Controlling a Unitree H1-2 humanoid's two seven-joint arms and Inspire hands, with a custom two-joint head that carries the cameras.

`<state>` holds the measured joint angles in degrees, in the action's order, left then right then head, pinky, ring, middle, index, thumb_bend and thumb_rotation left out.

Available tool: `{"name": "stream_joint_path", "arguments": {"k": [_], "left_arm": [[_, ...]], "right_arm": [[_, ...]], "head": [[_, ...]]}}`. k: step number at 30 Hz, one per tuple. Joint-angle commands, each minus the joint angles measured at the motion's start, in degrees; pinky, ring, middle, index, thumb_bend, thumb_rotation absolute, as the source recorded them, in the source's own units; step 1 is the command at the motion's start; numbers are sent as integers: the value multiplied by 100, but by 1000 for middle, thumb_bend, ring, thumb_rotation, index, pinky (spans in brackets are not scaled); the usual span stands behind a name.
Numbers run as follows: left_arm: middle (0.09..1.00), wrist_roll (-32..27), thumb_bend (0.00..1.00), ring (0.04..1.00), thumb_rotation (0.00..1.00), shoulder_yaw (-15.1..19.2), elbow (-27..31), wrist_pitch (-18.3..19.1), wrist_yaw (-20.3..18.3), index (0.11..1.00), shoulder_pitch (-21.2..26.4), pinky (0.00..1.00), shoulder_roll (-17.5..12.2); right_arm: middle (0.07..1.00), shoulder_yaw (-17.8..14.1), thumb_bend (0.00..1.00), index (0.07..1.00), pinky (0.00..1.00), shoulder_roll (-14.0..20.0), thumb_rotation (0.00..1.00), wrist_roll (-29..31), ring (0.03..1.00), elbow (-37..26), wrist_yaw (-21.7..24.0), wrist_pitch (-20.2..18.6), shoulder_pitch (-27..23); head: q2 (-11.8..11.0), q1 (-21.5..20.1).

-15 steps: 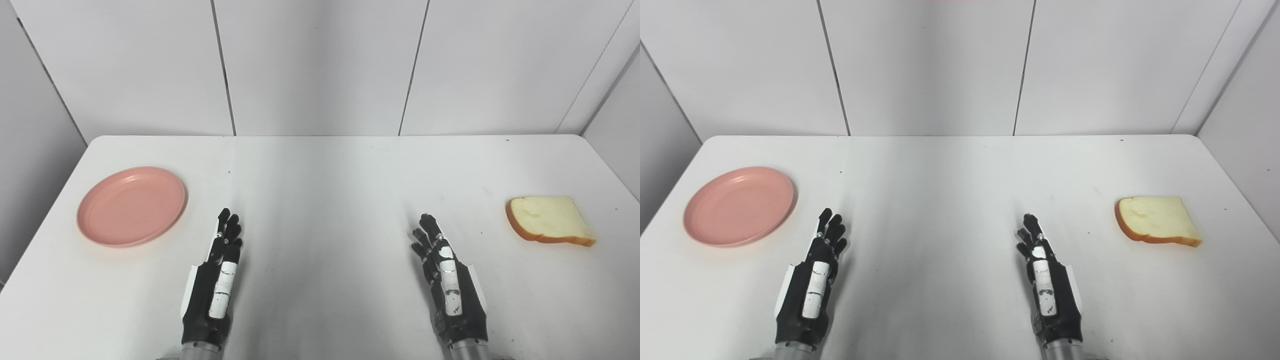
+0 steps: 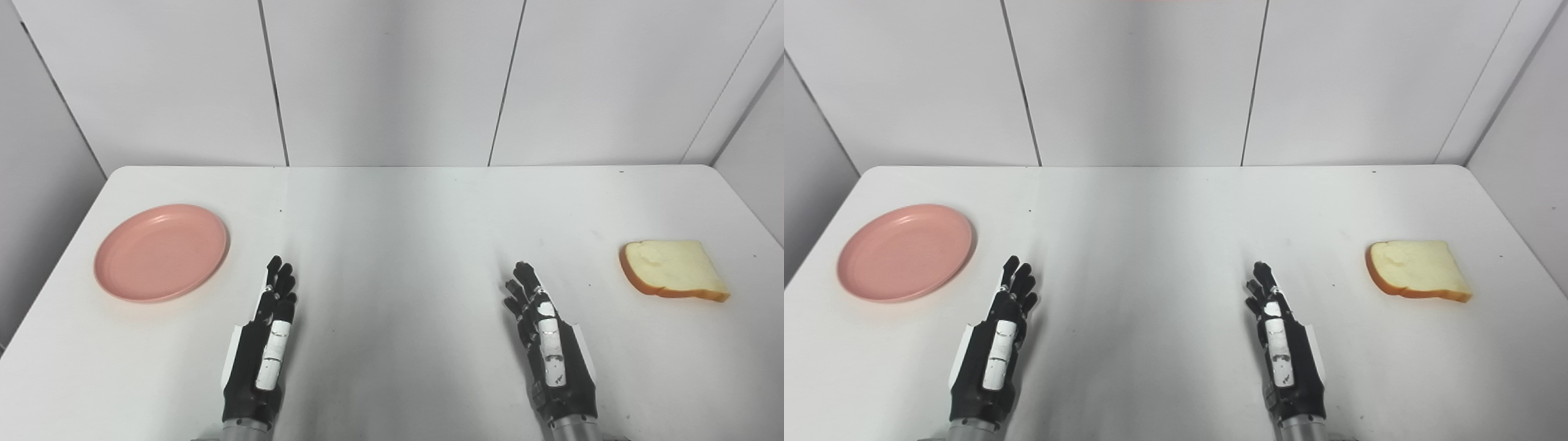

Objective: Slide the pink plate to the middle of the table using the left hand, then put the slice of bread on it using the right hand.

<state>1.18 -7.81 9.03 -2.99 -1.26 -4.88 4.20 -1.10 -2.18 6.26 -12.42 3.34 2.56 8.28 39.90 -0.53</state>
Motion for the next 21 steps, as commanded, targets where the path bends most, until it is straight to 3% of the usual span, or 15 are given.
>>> {"name": "stream_joint_path", "arguments": {"k": [1, 21], "left_arm": [[1000, -47, 766, 1000, 892, 0, 187, -11, -34, 1000, 104, 1000, 32], [1000, -28, 755, 1000, 891, -20, 187, -55, -43, 1000, 99, 1000, 25]], "right_arm": [[963, 38, 819, 921, 963, 71, 963, 17, 949, -176, 41, 4, 280], [961, 42, 820, 916, 959, 58, 967, 29, 947, -163, 36, 12, 282]], "head": [[6, 1], [6, -6]]}}
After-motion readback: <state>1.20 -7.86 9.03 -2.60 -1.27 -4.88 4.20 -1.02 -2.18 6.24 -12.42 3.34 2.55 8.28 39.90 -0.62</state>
